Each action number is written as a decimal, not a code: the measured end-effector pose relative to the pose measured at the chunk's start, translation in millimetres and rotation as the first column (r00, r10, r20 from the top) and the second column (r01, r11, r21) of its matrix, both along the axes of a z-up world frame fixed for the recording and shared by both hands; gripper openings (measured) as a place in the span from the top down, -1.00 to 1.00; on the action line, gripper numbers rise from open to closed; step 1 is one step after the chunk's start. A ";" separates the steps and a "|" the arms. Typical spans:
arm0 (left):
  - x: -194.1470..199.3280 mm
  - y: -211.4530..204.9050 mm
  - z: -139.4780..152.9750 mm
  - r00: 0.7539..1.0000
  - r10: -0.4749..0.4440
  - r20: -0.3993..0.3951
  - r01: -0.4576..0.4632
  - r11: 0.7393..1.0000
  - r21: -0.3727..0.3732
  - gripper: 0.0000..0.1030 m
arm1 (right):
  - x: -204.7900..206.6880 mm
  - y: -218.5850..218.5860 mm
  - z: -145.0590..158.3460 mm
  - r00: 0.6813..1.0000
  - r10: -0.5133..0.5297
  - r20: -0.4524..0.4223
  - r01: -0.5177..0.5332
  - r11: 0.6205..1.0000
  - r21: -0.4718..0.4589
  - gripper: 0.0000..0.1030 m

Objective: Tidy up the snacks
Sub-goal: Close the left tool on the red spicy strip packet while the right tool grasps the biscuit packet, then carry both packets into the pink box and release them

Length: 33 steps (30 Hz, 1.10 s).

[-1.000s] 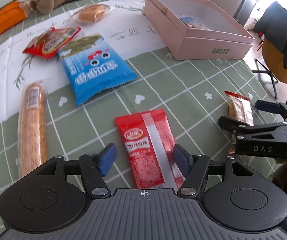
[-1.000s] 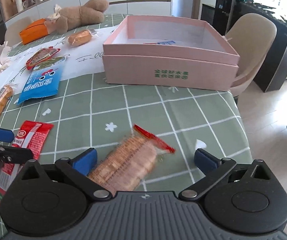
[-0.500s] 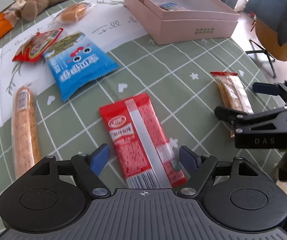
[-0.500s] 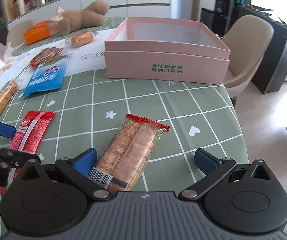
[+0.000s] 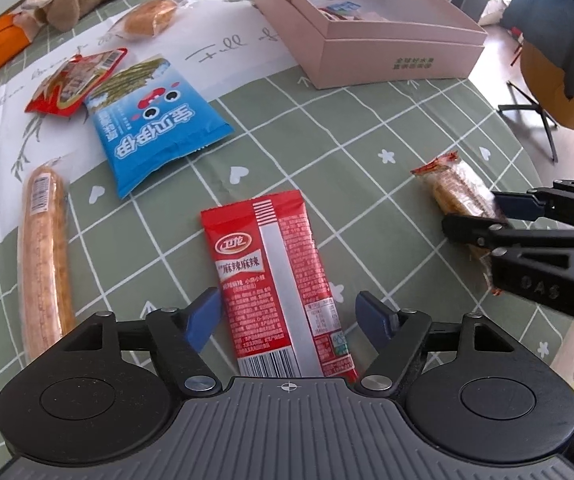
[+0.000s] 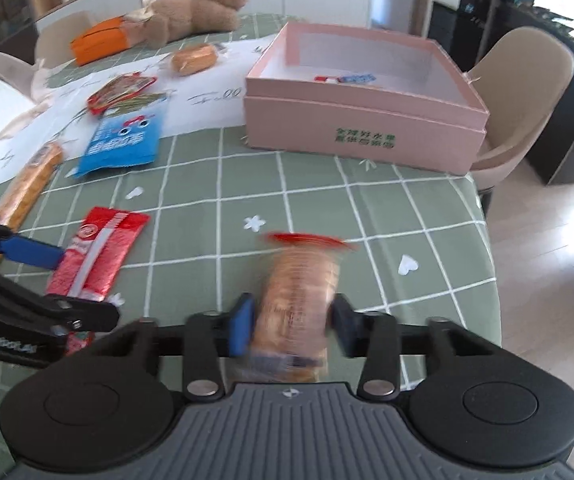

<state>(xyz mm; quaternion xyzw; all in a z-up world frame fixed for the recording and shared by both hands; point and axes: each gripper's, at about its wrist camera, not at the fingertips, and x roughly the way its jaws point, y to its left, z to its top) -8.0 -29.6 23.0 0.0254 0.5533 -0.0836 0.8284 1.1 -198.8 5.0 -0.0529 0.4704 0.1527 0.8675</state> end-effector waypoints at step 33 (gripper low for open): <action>188.5 -10.6 145.8 0.978 0.042 0.205 0.071 0.855 -0.513 -0.11 | 125.8 -54.3 194.7 0.932 -0.137 0.337 0.088 0.984 0.155 -0.30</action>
